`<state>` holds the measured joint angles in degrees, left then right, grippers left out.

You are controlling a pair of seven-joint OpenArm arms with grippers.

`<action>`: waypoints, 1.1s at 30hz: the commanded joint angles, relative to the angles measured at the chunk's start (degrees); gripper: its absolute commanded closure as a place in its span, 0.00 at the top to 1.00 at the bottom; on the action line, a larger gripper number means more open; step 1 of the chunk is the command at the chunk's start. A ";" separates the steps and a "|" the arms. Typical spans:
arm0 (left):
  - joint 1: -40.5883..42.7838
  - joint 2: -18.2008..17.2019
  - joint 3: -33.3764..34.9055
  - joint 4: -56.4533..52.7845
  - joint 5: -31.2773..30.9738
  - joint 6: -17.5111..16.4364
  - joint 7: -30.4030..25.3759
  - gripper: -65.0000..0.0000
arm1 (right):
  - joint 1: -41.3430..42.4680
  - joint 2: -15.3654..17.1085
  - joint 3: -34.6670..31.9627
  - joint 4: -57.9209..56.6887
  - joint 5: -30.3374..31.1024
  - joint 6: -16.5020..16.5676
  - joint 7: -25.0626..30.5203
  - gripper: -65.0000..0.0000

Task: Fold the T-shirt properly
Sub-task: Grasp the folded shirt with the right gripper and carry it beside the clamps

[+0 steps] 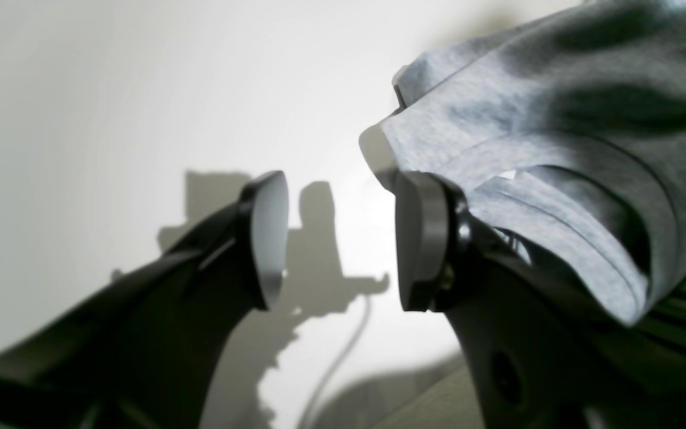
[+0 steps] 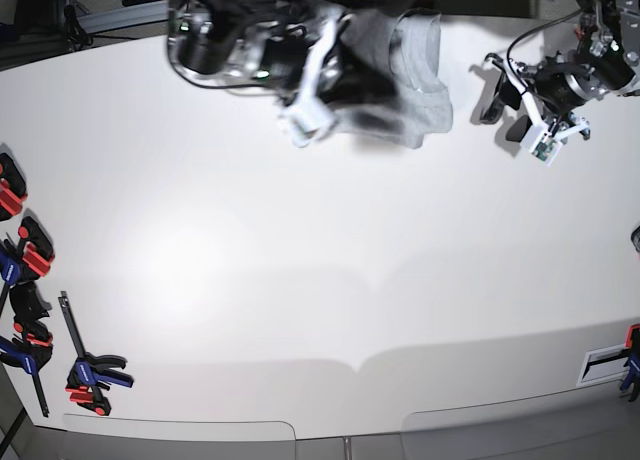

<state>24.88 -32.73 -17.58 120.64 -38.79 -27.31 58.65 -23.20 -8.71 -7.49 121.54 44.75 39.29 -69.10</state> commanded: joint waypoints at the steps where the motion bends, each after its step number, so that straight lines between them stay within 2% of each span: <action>1: -0.28 -0.55 -0.48 0.90 0.81 0.59 -1.42 0.40 | 0.50 -0.29 -2.29 0.13 -0.74 0.71 0.92 0.00; 5: -0.28 -0.31 -0.48 0.90 5.40 3.74 -3.43 0.30 | 2.19 0.22 -9.40 -4.83 -8.94 0.71 1.38 0.00; 6: -0.31 -0.31 -0.48 0.90 6.49 4.35 -3.50 0.22 | 2.69 0.55 -10.27 -6.45 -11.10 0.71 1.62 0.00; 8: -0.26 -0.31 -0.48 0.90 7.89 5.42 -3.69 0.00 | 4.15 1.44 -11.19 -9.99 -14.53 0.71 2.43 0.00; 13: -0.28 -0.28 -0.48 0.90 8.76 6.34 -5.35 0.00 | 10.01 1.88 -11.23 -20.96 -24.65 0.17 4.68 0.00; 16: -0.28 -0.31 -0.48 0.90 8.79 6.36 -5.60 0.00 | 14.38 1.92 -11.23 -28.13 -33.16 -5.86 6.73 0.00; 20: -0.26 -0.31 -0.48 0.90 8.79 6.34 -5.60 0.00 | 19.34 1.90 -9.60 -35.32 -43.52 -13.29 14.10 0.00; 23: -0.26 -0.31 -0.48 0.90 8.79 6.34 -5.57 0.00 | 22.21 1.90 -3.98 -37.81 -48.09 -18.69 16.22 0.00; 27: -0.28 -0.31 -0.48 0.90 8.76 6.36 -5.77 0.00 | 24.76 2.40 9.03 -37.94 -50.77 -22.77 16.15 0.00; 30: -0.28 -0.31 -0.48 0.90 8.76 6.34 -6.08 0.00 | 25.38 5.64 19.69 -37.94 -50.10 -24.24 16.55 0.00; 33: -0.28 -0.31 -0.48 0.90 8.76 6.36 -6.10 0.00 | 24.52 11.30 29.35 -37.94 -46.90 -24.24 16.61 0.00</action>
<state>24.91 -32.23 -17.58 120.64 -29.71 -21.15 53.95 1.56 2.07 21.71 83.35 0.71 16.43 -50.09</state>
